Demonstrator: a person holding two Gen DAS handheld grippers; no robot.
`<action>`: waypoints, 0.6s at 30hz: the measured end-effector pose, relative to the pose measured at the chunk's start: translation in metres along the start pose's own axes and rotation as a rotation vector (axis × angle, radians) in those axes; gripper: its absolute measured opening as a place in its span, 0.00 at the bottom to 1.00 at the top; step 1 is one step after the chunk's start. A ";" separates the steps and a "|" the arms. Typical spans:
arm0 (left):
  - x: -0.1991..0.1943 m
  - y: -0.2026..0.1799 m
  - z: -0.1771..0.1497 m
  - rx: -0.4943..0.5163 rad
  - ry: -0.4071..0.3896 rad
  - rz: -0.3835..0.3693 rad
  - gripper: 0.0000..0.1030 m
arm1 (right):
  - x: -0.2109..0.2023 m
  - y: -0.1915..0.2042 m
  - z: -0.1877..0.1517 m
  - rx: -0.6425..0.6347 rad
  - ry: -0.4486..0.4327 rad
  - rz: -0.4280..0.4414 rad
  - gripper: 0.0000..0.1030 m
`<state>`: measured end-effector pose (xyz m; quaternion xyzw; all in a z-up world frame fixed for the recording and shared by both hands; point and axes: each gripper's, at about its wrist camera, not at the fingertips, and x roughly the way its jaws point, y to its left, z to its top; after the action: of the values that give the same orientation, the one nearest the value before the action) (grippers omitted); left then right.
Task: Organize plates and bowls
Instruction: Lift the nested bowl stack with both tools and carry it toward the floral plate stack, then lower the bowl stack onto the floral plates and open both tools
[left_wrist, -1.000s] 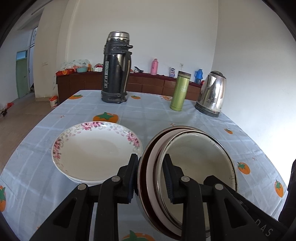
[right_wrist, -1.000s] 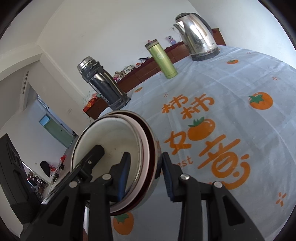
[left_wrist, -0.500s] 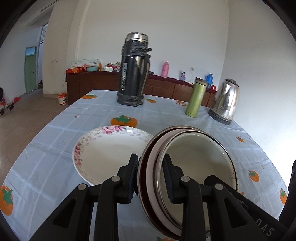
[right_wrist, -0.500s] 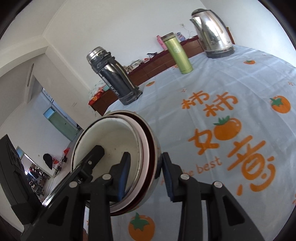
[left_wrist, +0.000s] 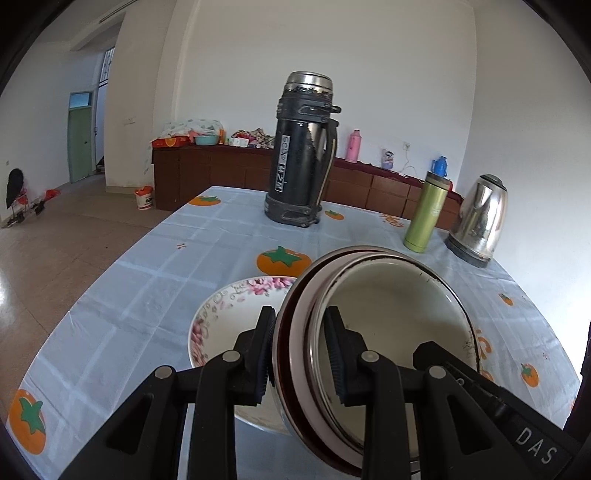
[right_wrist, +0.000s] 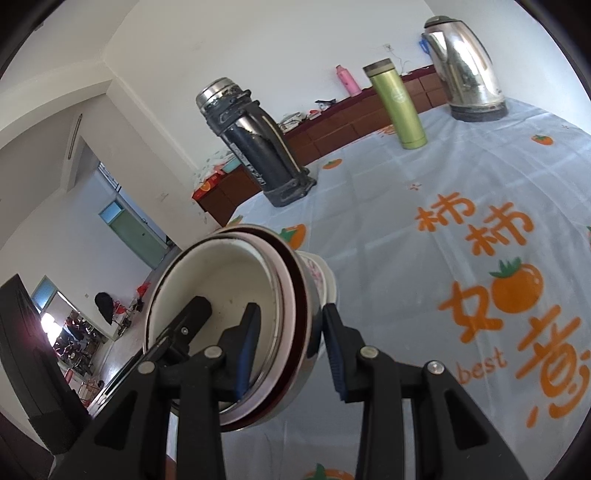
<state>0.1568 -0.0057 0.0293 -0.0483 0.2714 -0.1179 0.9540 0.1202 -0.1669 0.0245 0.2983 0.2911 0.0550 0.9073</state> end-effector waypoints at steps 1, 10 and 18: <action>0.001 0.001 0.000 -0.004 0.001 0.003 0.29 | 0.002 0.001 0.001 -0.001 0.003 0.000 0.34; 0.013 0.018 0.015 -0.033 -0.003 0.018 0.29 | 0.024 0.012 0.012 0.006 0.016 0.022 0.34; 0.033 0.041 0.015 -0.086 0.034 0.055 0.29 | 0.054 0.024 0.015 -0.018 0.057 0.025 0.34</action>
<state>0.2001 0.0266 0.0192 -0.0797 0.2935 -0.0809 0.9492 0.1750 -0.1399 0.0213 0.2922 0.3127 0.0776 0.9005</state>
